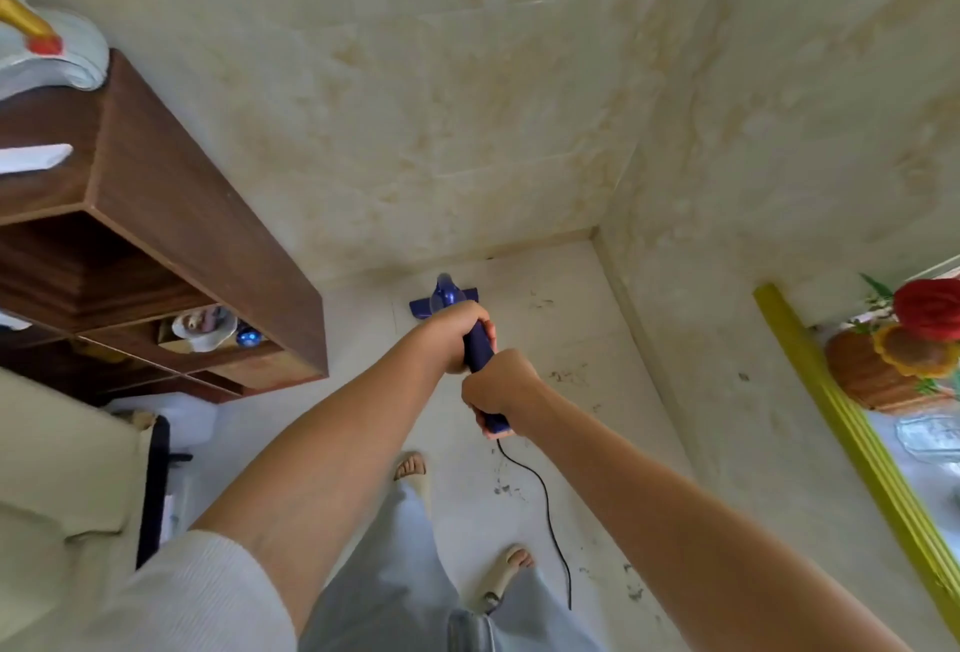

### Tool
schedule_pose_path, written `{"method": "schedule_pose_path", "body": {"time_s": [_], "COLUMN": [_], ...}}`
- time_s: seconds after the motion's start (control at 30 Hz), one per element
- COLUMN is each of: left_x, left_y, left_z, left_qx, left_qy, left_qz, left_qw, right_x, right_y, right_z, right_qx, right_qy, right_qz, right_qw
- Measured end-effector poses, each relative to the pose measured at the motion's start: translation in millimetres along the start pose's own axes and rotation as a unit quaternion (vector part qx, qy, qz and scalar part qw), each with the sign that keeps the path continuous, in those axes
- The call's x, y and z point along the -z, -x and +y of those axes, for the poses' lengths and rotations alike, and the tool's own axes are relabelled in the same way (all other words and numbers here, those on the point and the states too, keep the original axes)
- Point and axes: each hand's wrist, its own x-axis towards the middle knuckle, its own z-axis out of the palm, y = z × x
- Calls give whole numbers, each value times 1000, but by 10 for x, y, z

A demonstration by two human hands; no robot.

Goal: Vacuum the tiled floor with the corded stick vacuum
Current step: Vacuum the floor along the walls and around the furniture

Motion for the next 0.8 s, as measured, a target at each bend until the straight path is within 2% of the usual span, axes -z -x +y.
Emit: {"method": "schedule_pose_path", "body": {"time_s": [0.23, 0.5, 0.67, 0.8], "left_x": [73, 616, 914, 1006], "left_y": [-195, -407, -447, -456], "left_z": [216, 755, 842, 994], "left_qx": [-25, -3, 24, 20], "left_qy": [6, 4, 28, 6], "left_qz": [-21, -37, -71, -82], "left_qw": [999, 999, 997, 996], "right_x": [36, -169, -326, -406], "right_y": [-225, -349, -284, -354], "right_z": [-205, -945, -1196, -1368], "right_qx": [12, 2, -11, -20], "right_qy": [52, 51, 60, 50], "right_qz": [33, 46, 37, 51], "right_qw": [998, 998, 997, 997]}}
